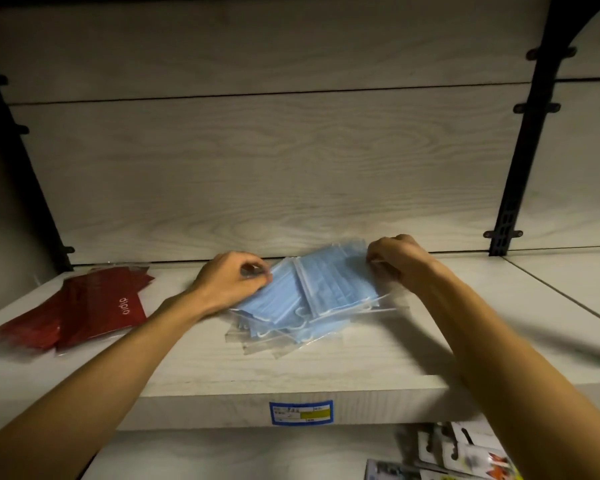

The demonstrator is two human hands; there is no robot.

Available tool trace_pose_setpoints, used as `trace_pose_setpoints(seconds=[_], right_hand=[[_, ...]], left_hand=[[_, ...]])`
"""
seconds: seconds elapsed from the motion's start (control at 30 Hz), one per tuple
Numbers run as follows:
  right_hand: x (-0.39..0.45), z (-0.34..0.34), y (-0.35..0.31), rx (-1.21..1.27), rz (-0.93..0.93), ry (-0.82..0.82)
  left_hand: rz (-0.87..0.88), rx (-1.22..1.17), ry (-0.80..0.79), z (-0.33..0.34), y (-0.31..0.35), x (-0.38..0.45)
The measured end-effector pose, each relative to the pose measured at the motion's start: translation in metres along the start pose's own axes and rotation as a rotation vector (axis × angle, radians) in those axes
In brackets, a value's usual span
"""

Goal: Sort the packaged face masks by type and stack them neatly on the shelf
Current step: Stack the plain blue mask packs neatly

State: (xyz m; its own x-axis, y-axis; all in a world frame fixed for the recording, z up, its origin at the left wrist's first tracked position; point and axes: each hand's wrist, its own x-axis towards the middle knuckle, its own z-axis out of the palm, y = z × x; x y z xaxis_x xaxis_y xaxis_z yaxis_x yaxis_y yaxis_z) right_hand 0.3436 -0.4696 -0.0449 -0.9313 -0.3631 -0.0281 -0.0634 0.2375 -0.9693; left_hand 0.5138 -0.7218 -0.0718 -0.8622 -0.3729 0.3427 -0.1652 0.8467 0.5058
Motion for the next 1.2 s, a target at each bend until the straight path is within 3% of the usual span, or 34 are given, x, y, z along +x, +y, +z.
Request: trace_pose_setpoints(seconds=[0.13,0.27,0.43,0.6,0.7,0.93,1.07,1.2], right_hand=[[0.0,0.003,0.008,0.06,-0.002,-0.061],[-0.007,0.012,0.01,-0.226,-0.038,-0.131],[-0.008,0.013,0.008,-0.354,-0.006,-0.101],[-0.01,0.008,0.003,-0.307,0.036,-0.122],[-0.009,0.0,0.0,-0.17,-0.008,-0.082],[0.003,-0.03,0.002,-0.078,-0.039,0.049],[0.007,-0.051,0.001,-0.073,0.031,-0.125],[-0.001,-0.036,-0.009,-0.178,-0.081,-0.273]], left_hand=[[0.077,0.042,-0.142,-0.001,0.0,-0.008],[0.14,0.248,-0.189,0.003,0.007,-0.014],[0.171,0.053,-0.208,0.009,0.016,-0.015],[0.075,-0.369,-0.134,0.009,0.02,-0.011],[0.091,-0.226,-0.014,0.007,0.011,-0.008],[0.082,-0.118,-0.079,0.004,0.0,-0.006],[0.077,-0.095,-0.138,0.004,0.0,-0.007],[0.035,-0.222,-0.228,0.003,0.005,-0.008]])
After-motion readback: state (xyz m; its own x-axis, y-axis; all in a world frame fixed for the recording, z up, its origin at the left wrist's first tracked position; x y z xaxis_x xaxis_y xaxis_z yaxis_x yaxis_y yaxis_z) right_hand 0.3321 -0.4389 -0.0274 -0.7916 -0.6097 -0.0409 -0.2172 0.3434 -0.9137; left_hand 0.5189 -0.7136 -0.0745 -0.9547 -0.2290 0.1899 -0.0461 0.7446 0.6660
